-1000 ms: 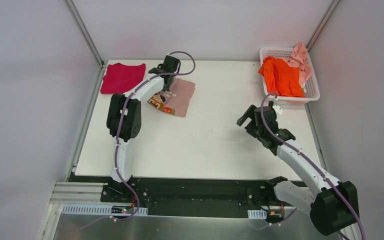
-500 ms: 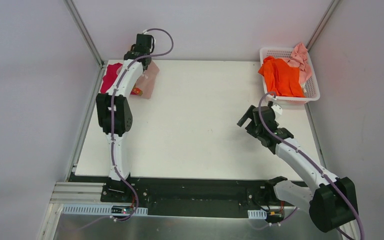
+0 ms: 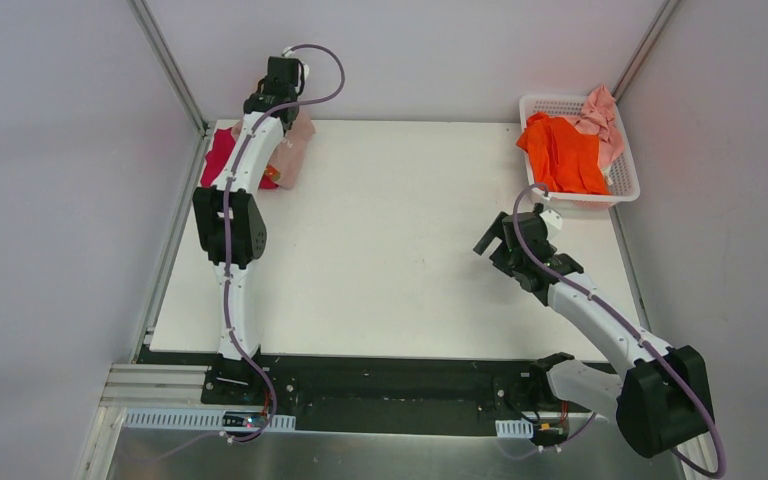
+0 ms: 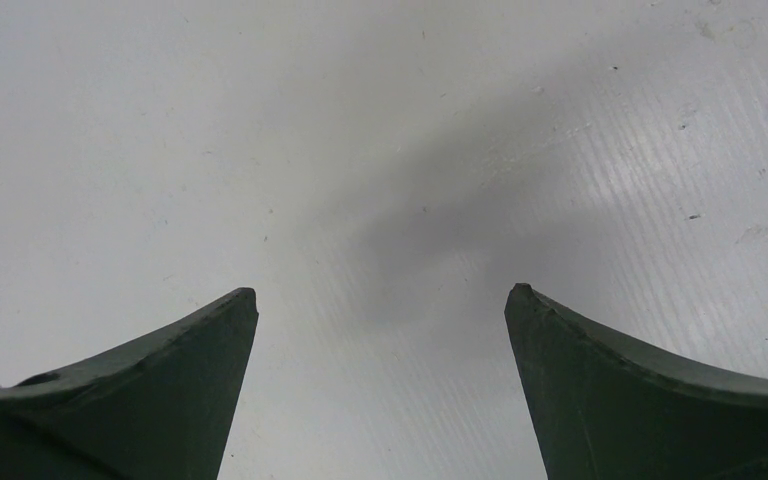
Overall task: Fold and stack the t-shirts
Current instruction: Put the neatly folded tshirt into the corner of the board with the left arm
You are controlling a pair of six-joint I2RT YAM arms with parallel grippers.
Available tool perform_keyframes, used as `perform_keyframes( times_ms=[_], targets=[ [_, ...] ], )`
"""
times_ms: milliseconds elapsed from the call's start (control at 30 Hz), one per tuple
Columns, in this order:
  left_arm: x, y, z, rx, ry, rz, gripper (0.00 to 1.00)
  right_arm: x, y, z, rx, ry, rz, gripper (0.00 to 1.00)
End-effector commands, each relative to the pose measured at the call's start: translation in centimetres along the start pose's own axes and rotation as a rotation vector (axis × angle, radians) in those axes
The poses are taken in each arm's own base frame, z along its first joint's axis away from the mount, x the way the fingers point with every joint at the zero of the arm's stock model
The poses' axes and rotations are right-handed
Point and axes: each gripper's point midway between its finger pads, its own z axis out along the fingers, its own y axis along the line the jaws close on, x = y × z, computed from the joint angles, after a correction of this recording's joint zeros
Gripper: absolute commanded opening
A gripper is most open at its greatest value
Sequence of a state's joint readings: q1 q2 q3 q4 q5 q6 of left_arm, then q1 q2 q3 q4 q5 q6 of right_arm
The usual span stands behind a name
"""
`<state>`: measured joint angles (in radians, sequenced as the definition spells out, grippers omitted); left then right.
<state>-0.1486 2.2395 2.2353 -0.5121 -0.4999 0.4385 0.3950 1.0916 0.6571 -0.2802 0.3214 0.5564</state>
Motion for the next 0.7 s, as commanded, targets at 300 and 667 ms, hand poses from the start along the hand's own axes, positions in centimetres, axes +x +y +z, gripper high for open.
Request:
perform_keyframes(
  times_ms=[300,667],
  targets=[
    [1.2,5.2,1.6,-0.033,-0.006,-0.108,0.0,-1.5,0.5,-0.2,0.014,-0.048,-0.01,0.99],
    [5.7,6.5,9.4,0.015,0.049,-0.131,0.0,-1.3,0.0,0.3,0.082,-0.043,-0.025,0.99]
  ],
)
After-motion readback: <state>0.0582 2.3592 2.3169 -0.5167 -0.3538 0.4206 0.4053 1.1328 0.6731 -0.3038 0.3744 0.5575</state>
